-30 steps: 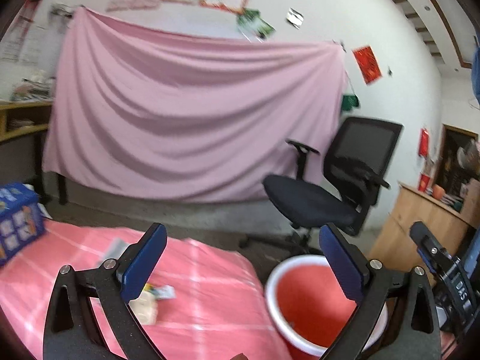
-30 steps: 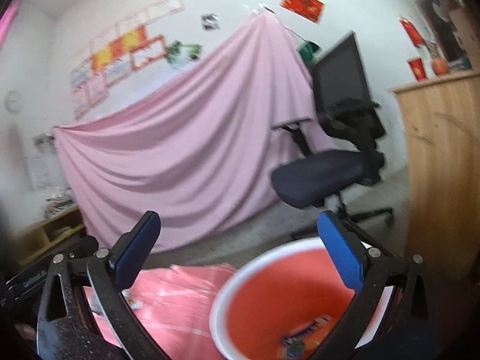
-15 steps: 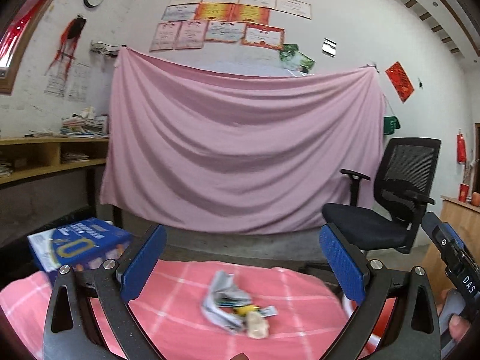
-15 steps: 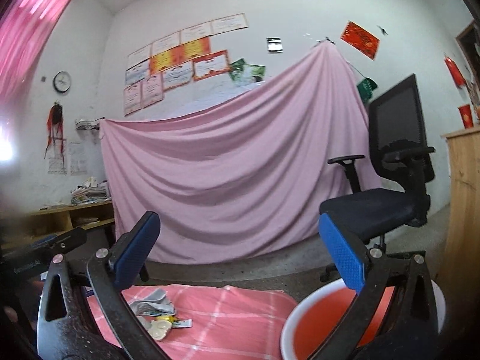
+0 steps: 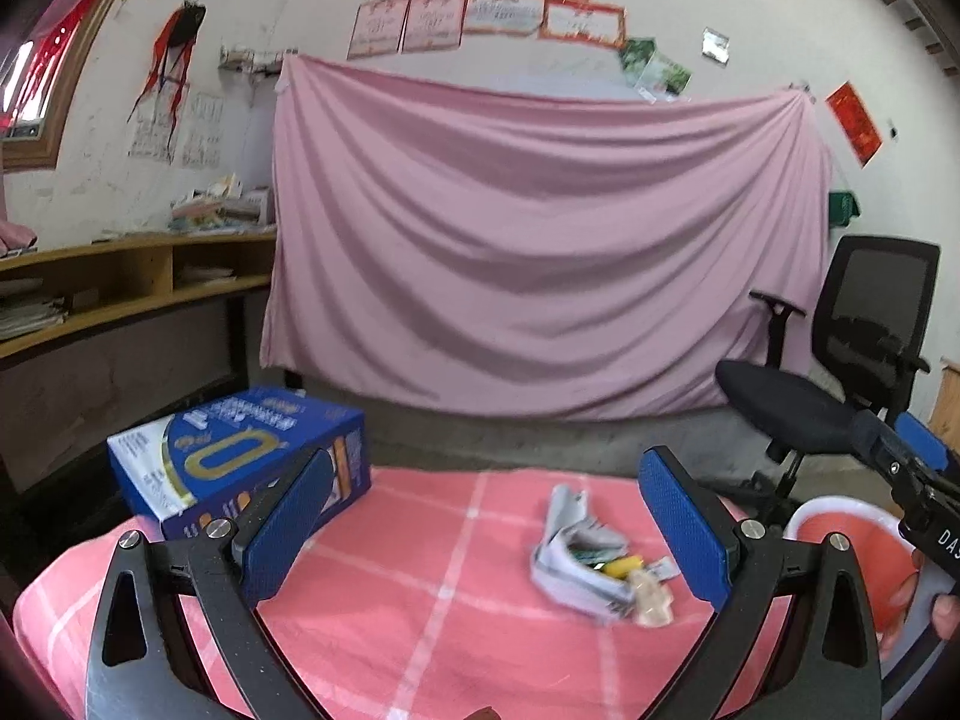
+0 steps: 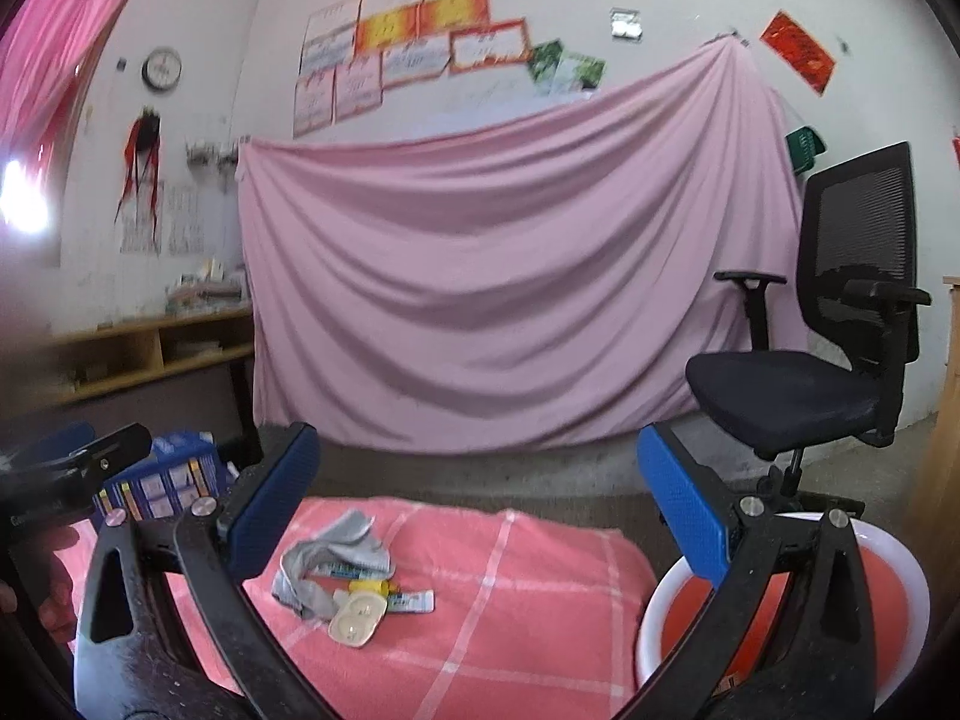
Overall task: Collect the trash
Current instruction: 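Move both tools back over the mask and white case on the table, then grasp the grey face mask with left tool while right tool grasps white case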
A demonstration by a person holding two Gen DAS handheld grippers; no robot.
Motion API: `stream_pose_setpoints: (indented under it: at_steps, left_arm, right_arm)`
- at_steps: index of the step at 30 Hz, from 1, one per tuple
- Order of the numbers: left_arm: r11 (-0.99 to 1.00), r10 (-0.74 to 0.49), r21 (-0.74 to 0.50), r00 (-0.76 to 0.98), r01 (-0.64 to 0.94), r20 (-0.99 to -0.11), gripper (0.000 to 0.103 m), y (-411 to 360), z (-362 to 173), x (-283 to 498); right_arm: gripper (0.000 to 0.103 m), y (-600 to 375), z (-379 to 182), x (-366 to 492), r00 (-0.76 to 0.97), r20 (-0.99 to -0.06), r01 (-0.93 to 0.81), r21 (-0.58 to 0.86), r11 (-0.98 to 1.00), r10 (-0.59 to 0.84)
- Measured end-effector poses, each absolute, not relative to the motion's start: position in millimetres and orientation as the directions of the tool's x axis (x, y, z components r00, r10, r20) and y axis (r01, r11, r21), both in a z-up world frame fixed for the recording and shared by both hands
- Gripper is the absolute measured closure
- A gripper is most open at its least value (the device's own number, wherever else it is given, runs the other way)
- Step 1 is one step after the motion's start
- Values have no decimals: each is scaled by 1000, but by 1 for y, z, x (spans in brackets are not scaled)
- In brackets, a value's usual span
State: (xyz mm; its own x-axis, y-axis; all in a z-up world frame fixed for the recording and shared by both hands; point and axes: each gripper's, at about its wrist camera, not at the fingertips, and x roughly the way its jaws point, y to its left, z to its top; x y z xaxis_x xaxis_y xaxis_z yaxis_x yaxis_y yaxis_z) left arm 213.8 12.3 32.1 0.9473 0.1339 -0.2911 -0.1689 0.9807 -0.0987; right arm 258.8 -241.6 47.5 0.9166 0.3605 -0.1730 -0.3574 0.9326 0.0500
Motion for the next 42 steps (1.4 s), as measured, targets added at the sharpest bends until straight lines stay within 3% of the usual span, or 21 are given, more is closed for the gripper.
stream_pose_setpoints:
  at_steps: [3,8,19,22,23,25,31,33,34,36,42]
  left_arm:
    - [981,119,-101,923,-167,-366,3,17,21,226]
    - [979,63,-136,864,-150,-499,3,18,5,249]
    - [981,-70,-181,750,-67,-658,4,3,-20,293]
    - [978,-136,-207,707,-15,-694,6,-3,-23,308]
    - [980,-134,-198,694,-12,-707,9,-5,-27,311]
    - [979,-149,-203,665,-3,-732,28,-9,-30,318]
    - [955,-222,-296,586,-32,-779,69,-1,-43,325]
    - [954,-223,-299,582,-37,-782,78,1,-42,324]
    - [954,-226,-297,580,-30,-783,88,1,-42,323]
    - [956,-233,-294,573,-15,-786,96,1,-38,320]
    - [966,-180,-257,613,-39,-770,100,16,-34,303]
  right_arm:
    - [0,-233,40,267,904,-231,-360,39,932,359]
    - [0,-223,15,291,849,-411,-358,16,933,333]
    - [0,-213,-15,315,735,-579,-394,62,917,354]
    - [8,-207,-22,319,707,-612,-407,60,911,356]
    - [9,-205,-25,320,699,-624,-409,54,911,351]
    - [10,-202,-29,323,686,-643,-408,46,912,340]
    - [11,-209,-34,331,656,-671,-393,85,916,344]
    - [11,-210,-34,332,650,-674,-391,98,915,351]
    - [11,-210,-35,332,646,-676,-393,102,914,354]
    - [11,-208,-36,333,635,-683,-402,106,909,361]
    - [11,-198,-42,331,556,-712,-455,170,874,428]
